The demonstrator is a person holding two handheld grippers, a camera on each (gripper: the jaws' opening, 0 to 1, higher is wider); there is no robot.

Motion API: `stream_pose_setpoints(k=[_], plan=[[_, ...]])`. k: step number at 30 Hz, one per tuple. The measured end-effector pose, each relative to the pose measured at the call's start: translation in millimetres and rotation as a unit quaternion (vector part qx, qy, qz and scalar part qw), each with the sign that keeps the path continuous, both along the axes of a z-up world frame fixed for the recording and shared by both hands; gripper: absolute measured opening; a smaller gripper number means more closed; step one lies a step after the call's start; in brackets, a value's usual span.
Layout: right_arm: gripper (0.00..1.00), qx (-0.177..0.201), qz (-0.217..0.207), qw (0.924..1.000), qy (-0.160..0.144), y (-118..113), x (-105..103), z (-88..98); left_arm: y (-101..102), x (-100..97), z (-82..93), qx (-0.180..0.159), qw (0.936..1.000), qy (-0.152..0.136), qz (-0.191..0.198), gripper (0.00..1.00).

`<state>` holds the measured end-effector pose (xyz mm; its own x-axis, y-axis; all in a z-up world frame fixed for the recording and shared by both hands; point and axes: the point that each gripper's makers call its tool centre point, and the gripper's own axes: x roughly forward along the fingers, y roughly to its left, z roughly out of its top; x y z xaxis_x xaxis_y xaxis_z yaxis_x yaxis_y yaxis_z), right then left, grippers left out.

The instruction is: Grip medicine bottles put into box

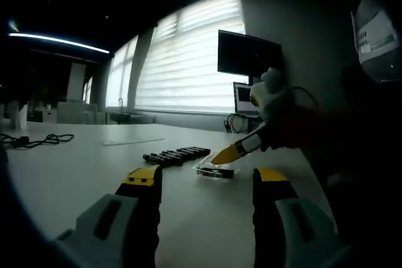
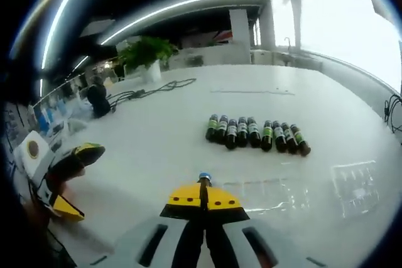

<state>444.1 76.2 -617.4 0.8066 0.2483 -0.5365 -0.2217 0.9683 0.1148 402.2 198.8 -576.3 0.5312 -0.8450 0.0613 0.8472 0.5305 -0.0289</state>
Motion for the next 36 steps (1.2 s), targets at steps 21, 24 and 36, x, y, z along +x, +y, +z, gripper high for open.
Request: stream_pose_setpoints(k=[21,24,36], plan=[[0.00,-0.057,0.014,0.9983,0.000,7.6,-9.1,-15.4,0.1,1.0,-0.1,0.000,1.0000,0.000,0.002,0.51],[0.00,-0.055,0.014,0.9983,-0.011,9.2,-1.4,-18.3,0.2,1.1,0.0,-0.001,1.0000,0.001,0.002,0.51],[0.00,-0.045,0.013,0.9988,-0.012,6.6,3.1,-20.1,-0.1,0.0,-0.3,0.001,1.0000,-0.001,0.000,0.51]])
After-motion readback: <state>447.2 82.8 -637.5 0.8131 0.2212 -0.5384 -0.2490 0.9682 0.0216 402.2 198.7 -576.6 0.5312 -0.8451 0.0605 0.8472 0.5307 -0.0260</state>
